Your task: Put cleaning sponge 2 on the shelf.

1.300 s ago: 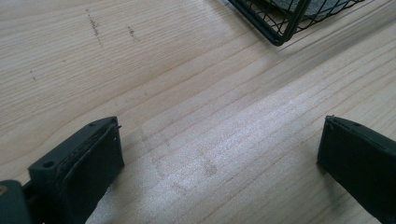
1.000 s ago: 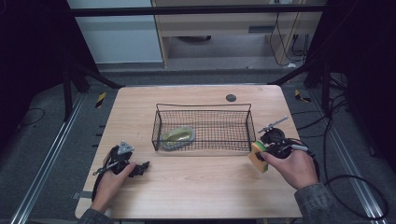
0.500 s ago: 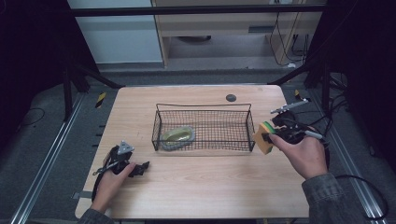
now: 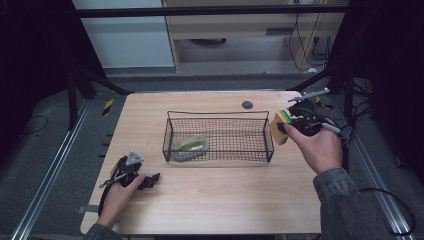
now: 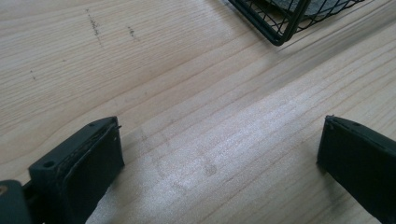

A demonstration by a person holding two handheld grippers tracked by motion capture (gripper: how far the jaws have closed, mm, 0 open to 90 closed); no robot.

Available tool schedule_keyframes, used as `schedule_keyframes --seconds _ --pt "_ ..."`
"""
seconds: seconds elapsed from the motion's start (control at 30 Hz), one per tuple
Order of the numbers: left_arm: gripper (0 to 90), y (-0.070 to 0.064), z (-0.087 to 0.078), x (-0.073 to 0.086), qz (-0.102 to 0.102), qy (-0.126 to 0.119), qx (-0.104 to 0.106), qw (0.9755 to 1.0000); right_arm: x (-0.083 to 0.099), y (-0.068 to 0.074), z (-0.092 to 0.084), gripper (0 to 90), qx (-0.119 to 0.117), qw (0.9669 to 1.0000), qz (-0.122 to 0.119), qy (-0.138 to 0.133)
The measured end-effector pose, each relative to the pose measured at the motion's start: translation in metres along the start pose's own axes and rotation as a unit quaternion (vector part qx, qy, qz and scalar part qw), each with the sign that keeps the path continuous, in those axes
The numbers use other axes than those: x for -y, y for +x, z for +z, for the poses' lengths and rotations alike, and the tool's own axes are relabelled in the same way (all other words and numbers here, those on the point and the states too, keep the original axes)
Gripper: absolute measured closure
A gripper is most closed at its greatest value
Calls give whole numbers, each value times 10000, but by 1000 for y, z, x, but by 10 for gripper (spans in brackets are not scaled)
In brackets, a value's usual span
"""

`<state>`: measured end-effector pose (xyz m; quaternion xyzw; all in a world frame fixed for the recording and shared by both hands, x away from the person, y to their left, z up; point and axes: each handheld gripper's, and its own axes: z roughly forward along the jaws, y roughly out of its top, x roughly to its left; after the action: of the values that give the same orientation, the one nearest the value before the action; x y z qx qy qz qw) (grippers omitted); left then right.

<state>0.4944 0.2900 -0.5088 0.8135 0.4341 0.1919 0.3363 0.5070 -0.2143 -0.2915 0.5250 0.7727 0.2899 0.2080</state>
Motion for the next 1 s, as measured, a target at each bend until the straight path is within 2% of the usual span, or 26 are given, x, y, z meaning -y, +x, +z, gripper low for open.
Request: schedule_keyframes --seconds 0.4,1.0 --pt "0 0 0 0 2 3 1 10000 -14 4 10 649 22 9998 -60 -162" --pt "0 1 0 -1 11 10 5 10000 -23 12 42 649 -6 10000 -28 -41"
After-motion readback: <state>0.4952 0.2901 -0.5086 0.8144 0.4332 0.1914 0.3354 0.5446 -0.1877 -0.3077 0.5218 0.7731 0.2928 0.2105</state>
